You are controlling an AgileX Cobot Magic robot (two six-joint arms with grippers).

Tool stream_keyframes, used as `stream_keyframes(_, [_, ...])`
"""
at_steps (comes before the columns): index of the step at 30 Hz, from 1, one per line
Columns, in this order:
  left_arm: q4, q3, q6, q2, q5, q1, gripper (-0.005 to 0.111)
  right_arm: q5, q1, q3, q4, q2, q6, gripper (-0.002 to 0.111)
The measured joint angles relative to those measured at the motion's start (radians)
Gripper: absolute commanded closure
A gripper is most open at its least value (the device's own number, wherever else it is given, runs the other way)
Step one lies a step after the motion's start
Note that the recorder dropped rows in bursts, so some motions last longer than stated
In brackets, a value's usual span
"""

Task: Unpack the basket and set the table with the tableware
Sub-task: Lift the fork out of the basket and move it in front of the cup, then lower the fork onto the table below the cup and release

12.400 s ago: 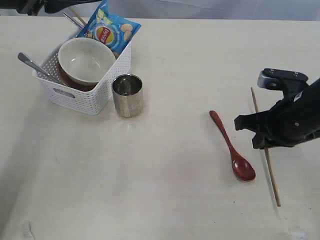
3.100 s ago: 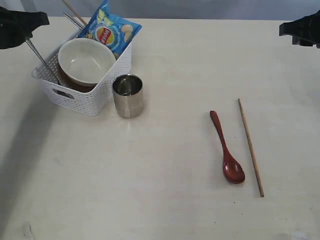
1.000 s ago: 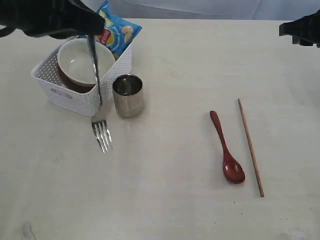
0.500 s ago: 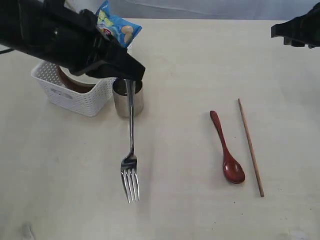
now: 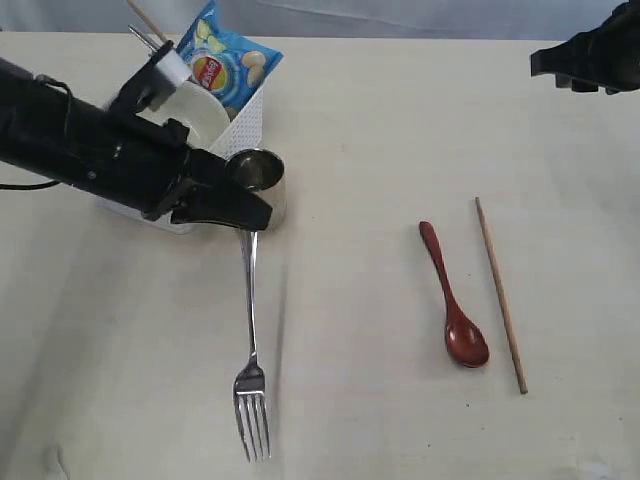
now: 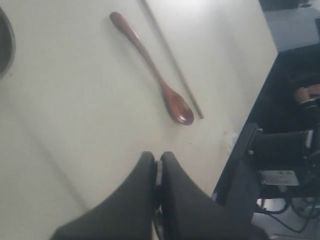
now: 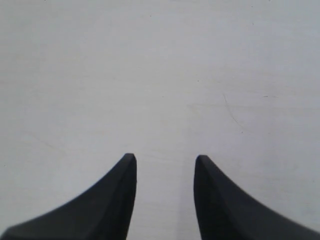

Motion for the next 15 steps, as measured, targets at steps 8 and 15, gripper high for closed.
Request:
stream_keyframes(8, [-0.081, 0.017, 0.144, 0.126, 0.113, 0.075, 0.107, -0.009, 0.0, 0.0, 0.0, 0.0, 0.0, 0.071])
stream_keyframes(15, [-0.054, 0.017, 0.17, 0.213, 0.119, 0.075, 0.107, -0.013, 0.0, 0.0, 0.0, 0.0, 0.0, 0.071])
